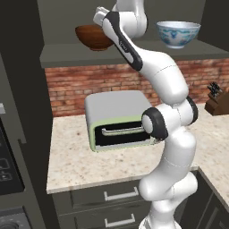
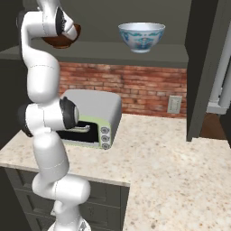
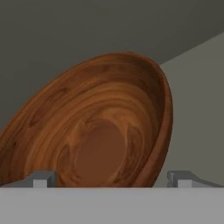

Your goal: Pick up the bowls from the cabinet and place each bowl in front of a stool on the dining counter.

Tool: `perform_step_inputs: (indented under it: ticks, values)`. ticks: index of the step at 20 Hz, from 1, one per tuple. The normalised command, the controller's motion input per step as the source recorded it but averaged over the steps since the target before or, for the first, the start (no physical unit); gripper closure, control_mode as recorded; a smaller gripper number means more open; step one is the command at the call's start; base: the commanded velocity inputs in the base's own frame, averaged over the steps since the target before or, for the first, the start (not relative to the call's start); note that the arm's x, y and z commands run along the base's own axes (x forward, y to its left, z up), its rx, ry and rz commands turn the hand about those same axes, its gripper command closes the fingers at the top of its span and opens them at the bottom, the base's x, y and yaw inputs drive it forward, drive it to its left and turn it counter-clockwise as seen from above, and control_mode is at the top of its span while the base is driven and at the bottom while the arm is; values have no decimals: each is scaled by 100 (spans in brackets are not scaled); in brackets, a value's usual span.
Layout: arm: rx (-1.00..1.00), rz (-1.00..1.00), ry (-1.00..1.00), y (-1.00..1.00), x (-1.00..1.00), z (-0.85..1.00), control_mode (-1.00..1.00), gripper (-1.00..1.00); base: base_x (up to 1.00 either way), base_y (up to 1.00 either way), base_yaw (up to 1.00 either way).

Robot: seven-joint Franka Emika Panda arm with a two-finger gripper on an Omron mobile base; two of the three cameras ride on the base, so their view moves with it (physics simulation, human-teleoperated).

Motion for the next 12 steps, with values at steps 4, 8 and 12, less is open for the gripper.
perform_step_inputs:
  ticks: [4,8,12]
  values:
    - [-2,0,0,5,34,-21,-100,-100,0,0,0]
    - [-2,0,0,10,33,-29,-100,100,0,0,0]
    - [0,0,0,3,8,-12,-100,100,0,0,0]
